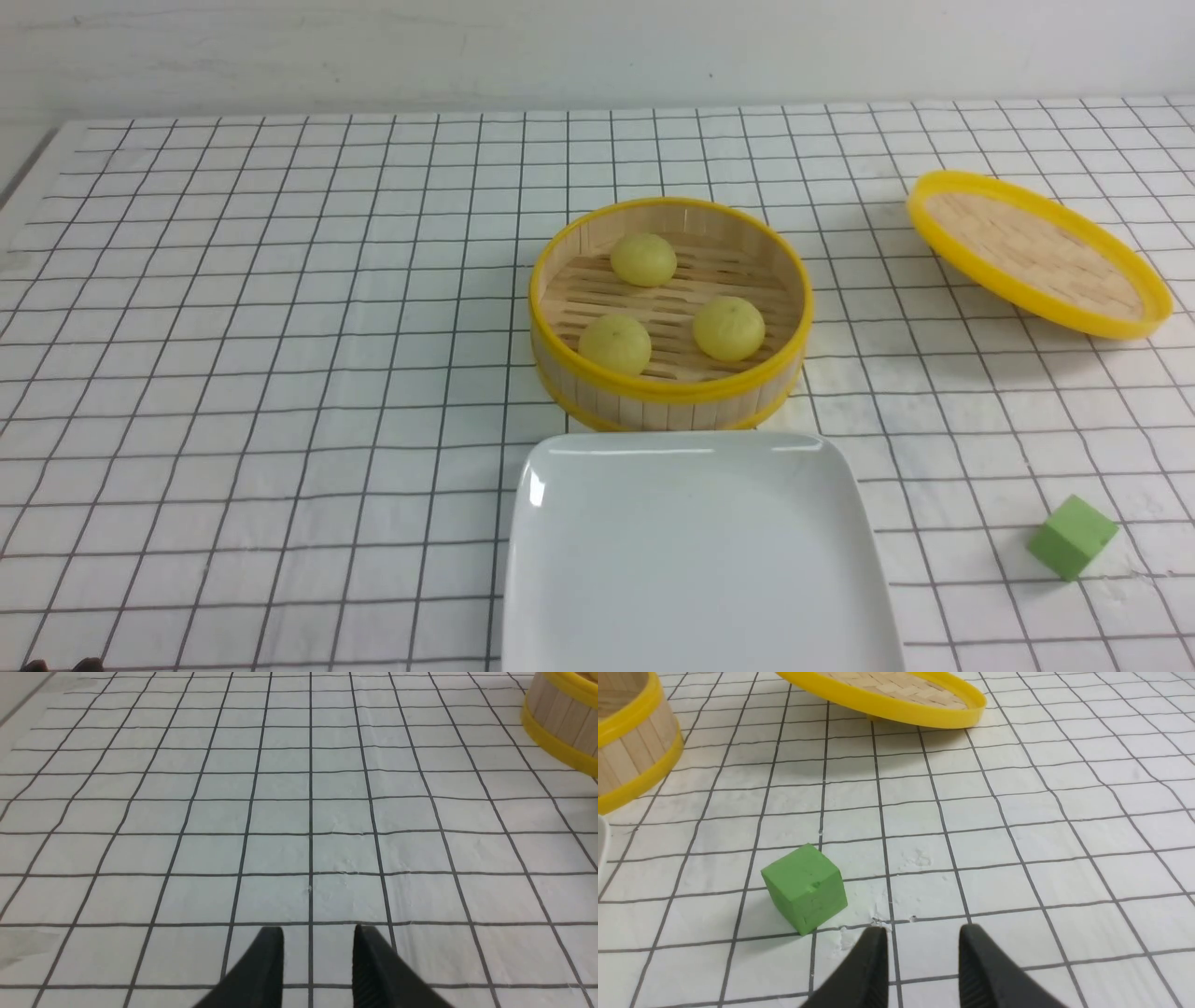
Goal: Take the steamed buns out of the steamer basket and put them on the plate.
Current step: Use the right arm to grab the steamed stuffed bun that is closest to it
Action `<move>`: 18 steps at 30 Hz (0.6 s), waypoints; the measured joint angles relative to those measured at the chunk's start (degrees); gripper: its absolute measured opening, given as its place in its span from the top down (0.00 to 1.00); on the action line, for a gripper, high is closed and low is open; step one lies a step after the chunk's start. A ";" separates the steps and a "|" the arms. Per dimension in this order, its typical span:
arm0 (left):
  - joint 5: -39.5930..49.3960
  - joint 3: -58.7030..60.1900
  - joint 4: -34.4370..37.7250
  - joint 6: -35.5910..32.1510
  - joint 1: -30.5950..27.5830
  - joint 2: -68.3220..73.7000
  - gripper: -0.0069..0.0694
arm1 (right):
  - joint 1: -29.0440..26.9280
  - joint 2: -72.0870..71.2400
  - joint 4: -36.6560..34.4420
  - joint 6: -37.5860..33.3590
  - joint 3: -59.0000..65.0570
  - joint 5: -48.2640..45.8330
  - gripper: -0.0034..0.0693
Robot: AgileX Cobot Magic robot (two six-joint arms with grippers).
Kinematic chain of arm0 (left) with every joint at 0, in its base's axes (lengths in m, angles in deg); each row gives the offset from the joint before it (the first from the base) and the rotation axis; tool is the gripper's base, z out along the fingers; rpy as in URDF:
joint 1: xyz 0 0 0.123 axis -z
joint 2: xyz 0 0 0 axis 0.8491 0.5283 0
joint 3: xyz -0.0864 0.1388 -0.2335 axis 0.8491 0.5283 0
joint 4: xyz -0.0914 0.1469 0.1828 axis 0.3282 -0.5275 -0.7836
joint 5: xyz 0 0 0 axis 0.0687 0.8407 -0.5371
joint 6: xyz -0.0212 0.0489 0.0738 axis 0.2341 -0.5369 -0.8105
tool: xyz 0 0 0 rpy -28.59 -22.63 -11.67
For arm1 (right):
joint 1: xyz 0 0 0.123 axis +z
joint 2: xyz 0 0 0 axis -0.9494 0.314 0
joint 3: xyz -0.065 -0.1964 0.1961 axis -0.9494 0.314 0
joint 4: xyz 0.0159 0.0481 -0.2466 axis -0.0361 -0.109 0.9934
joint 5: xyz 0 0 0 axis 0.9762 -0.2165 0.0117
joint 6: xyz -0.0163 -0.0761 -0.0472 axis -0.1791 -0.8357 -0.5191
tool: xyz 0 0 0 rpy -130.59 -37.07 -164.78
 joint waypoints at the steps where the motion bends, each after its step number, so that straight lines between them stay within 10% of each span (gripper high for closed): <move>1: 0.00 0.00 0.00 0.00 0.00 0.00 0.59 | 0.00 0.00 -0.23 0.07 -0.11 0.00 0.62; 18: 0.00 0.00 0.00 0.00 0.00 0.00 0.59 | 0.00 0.00 -7.40 0.07 -28.13 -12.28 0.62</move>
